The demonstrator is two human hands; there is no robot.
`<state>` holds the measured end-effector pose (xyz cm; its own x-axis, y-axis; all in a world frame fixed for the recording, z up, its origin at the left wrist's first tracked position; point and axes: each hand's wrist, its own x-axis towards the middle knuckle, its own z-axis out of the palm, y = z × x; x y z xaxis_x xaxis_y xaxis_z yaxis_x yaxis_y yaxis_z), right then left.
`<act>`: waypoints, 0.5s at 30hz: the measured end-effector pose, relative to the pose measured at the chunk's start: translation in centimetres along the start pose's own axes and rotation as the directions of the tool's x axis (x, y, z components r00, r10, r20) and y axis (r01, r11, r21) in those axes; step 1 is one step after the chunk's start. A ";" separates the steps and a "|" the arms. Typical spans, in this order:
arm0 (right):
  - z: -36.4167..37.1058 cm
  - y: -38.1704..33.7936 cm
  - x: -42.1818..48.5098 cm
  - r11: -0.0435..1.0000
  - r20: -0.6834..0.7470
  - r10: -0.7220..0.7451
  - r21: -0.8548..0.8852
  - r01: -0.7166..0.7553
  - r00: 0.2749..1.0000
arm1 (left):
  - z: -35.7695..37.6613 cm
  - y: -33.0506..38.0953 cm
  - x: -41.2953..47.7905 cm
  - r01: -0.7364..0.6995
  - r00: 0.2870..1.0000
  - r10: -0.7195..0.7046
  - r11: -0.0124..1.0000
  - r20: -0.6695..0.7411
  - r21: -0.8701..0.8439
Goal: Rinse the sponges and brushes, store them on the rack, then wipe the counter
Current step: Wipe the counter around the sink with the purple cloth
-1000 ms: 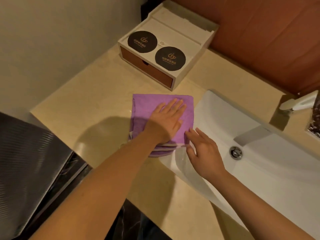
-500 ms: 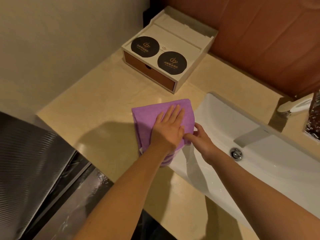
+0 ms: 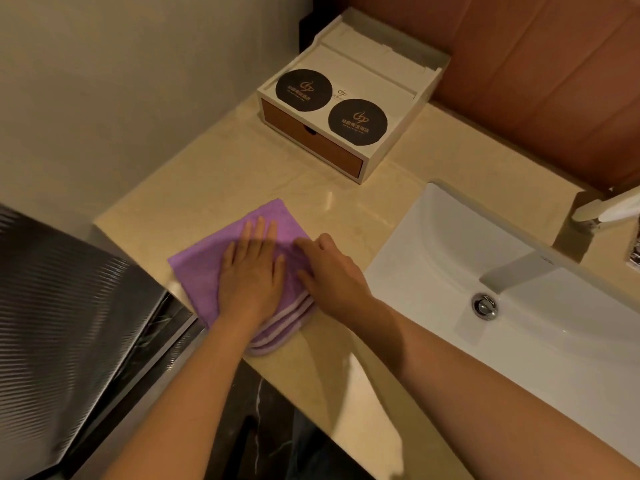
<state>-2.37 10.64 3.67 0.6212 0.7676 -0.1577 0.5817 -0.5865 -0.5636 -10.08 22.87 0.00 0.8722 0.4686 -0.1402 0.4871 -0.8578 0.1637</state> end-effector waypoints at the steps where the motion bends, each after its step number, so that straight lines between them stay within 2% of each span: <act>1: -0.1 -0.4 0.9 0.999 0.009 0.026 -0.024 -0.026 1.000 | -0.3 -0.4 0.9 0.001 1.000 -0.001 1.000 -0.001 0.009; 5: -0.4 -0.8 4.8 0.993 0.001 0.077 -0.084 -0.077 0.997 | -0.9 -1.9 5.1 -0.045 0.999 0.045 0.999 -0.023 0.016; 9: -1.2 -0.1 8.7 0.985 0.053 0.167 -0.061 -0.164 0.985 | -1.3 -2.1 9.2 -0.101 0.993 0.103 0.994 -0.060 0.043; 15: -2.0 1.9 10.2 0.976 0.066 0.215 0.008 -0.216 0.974 | -1.4 -0.8 12.0 -0.147 0.987 0.153 0.985 -0.059 0.089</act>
<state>6.13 16.80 2.62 0.6955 0.6391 -0.3284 0.4296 -0.7362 -0.5229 0.05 29.44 -0.45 0.9375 0.3435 -0.0559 0.3475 -0.9329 0.0947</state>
